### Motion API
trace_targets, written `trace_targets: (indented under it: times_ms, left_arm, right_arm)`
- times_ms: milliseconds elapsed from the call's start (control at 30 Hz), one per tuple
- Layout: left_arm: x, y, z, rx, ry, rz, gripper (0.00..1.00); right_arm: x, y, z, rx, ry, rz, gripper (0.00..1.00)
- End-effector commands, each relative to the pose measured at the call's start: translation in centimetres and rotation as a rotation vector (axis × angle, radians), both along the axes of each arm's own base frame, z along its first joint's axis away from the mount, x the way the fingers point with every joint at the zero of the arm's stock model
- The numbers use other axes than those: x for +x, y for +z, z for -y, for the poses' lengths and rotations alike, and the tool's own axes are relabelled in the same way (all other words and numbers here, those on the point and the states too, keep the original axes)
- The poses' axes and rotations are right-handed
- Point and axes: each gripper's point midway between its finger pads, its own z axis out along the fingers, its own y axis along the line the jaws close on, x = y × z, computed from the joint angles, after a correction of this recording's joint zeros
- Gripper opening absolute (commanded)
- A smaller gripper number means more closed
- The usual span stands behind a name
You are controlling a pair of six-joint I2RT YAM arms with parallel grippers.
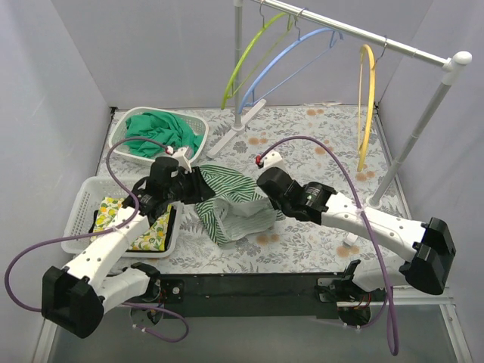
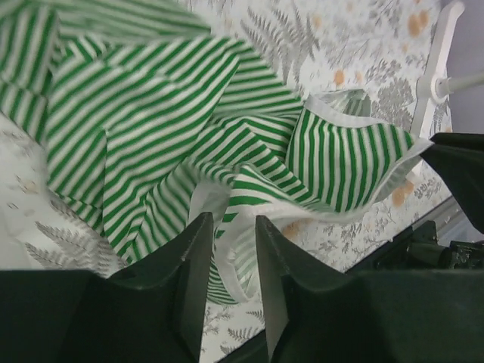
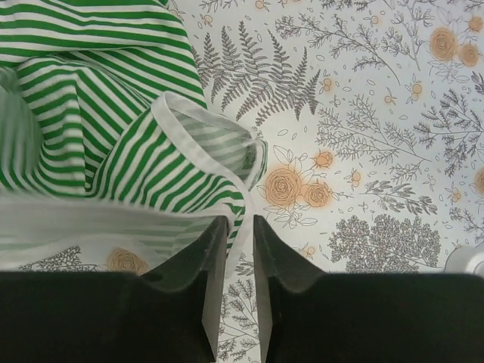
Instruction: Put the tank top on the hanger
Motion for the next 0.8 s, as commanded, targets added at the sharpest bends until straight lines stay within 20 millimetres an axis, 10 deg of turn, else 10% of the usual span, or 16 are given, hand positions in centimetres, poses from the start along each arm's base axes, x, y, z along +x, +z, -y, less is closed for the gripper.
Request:
trace_targets:
  times_ms: [0,300,567,767]
  left_arm:
    - [0.0,1.5,2.6,-0.172,-0.055,-0.011,0.44]
    - [-0.1,6.4,1.7,-0.152,-0.056,0.122,0.62]
    - [-0.8,10.0,1.6,-0.183,-0.073,0.185,0.61]
    - [-0.8,12.0,1.4,-0.181,-0.075,0.226,0.62]
  right_arm:
    - [1.1,1.9,-2.1,0.137,-0.037,0.029,0.37]
    - [-1.0,5.1,-4.2,0.268,0.108,-0.005,0.55]
    - [-2.3,18.8,-5.3,0.487,0.272,0.171,0.57]
    - [0.0,30.9,-0.1,0.495,0.121,0.503,0.57]
